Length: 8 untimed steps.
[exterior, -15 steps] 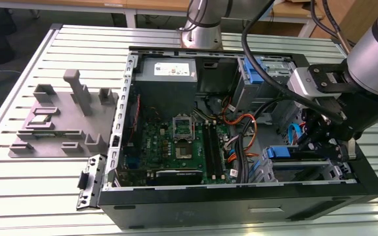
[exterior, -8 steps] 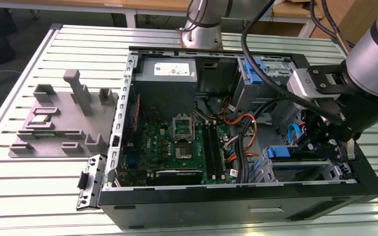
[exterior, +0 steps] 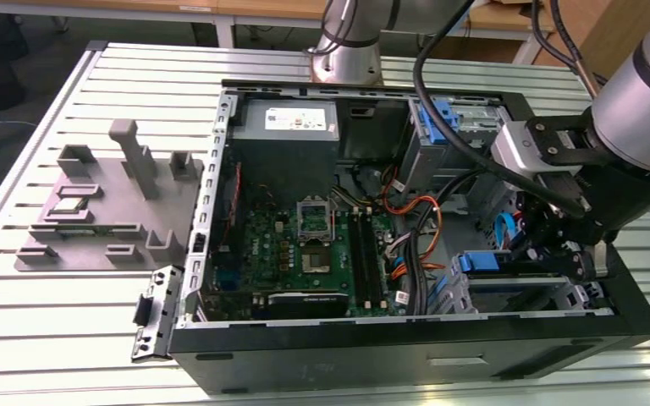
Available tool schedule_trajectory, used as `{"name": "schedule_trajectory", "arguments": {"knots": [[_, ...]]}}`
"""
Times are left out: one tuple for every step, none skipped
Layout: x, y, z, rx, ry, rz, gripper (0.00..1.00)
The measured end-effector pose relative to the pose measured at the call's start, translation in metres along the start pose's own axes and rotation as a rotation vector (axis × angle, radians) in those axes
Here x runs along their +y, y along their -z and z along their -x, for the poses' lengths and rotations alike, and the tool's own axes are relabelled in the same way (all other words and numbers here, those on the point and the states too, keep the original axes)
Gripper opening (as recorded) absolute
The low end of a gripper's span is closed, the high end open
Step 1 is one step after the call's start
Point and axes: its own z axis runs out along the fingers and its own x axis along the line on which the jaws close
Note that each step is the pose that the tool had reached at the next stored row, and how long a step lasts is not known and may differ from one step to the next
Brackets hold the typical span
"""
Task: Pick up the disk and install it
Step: 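Insert the first disk wire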
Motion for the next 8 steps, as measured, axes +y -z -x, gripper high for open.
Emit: {"name": "schedule_trajectory", "arguments": {"knots": [[0.0001,-0.0006,0.0,-0.0003,0.0,0.0,0.16],[0.0003,-0.0015,-0.0001,-0.0004,0.0,-0.0001,0.16],[0.0003,-0.0018,-0.0001,-0.0001,0.0,-0.0001,0.16],[0.0003,-0.0019,-0.0001,-0.0001,0.0,-0.0001,0.16],[0.0003,-0.0019,-0.0001,0.0,0.0,0.0,0.16],[0.0003,-0.0019,-0.0001,0.0,0.0,0.0,0.16],[0.0003,-0.002,-0.0001,-0.0001,0.0,-0.0001,0.16],[0.0003,-0.0021,-0.0001,-0.0003,0.0,-0.0001,0.16]]}}
